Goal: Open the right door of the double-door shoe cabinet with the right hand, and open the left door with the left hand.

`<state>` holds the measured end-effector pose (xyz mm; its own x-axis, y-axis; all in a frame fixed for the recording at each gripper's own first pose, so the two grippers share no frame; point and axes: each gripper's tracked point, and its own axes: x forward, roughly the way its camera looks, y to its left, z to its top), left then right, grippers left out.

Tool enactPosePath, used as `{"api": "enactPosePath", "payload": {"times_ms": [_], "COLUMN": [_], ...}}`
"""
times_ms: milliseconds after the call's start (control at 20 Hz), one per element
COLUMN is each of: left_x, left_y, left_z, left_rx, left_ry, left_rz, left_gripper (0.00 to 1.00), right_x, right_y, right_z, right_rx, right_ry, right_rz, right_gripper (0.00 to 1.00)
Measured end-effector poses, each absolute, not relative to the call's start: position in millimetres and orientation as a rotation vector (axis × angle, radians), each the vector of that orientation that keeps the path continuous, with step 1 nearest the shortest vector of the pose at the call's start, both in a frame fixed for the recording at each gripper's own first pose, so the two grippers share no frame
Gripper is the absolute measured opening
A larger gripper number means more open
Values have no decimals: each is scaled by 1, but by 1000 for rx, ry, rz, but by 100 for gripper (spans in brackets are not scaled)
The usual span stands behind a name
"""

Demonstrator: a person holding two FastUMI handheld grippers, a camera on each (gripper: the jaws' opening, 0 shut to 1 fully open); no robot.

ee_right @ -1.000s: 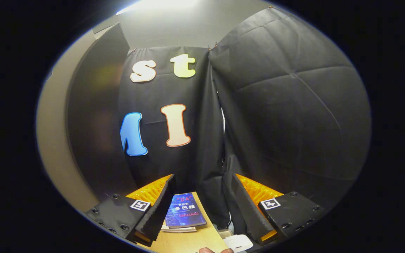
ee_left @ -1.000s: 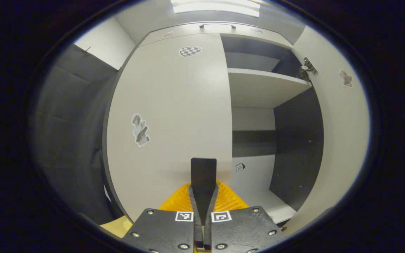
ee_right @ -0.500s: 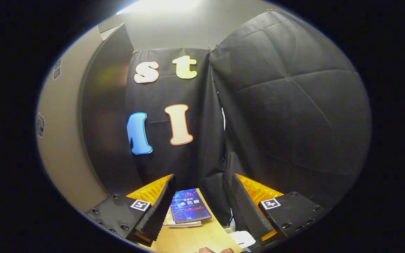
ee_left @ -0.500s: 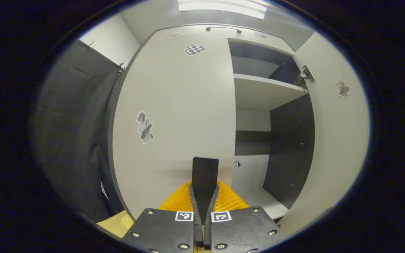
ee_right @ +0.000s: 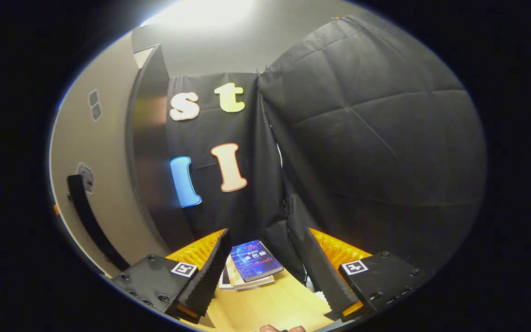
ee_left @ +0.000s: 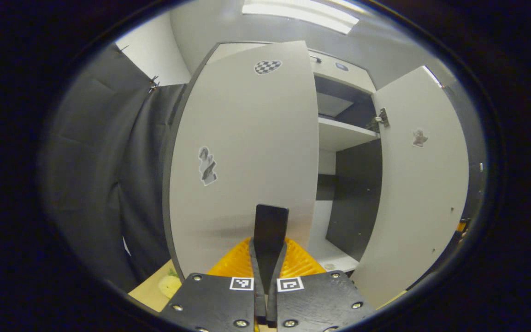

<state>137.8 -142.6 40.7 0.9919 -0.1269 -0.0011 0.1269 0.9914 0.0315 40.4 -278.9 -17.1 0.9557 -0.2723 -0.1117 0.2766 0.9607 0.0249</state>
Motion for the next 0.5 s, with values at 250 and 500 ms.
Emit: {"api": "enactPosePath", "payload": {"times_ms": [250, 500], "left_x": [115, 92], "left_y": [-115, -88], "left_z": [41, 42], "left_rx": [24, 23], "left_ry": [-16, -42], "left_rz": [-163, -170], "left_gripper": [4, 4], "right_x": [2, -22], "right_y": [-245, -216], "right_z": [-12, -12], "right_rx": [-51, -69], "right_ry": [91, 97], "right_rz": [-275, -268], "right_gripper": [98, 98]}}
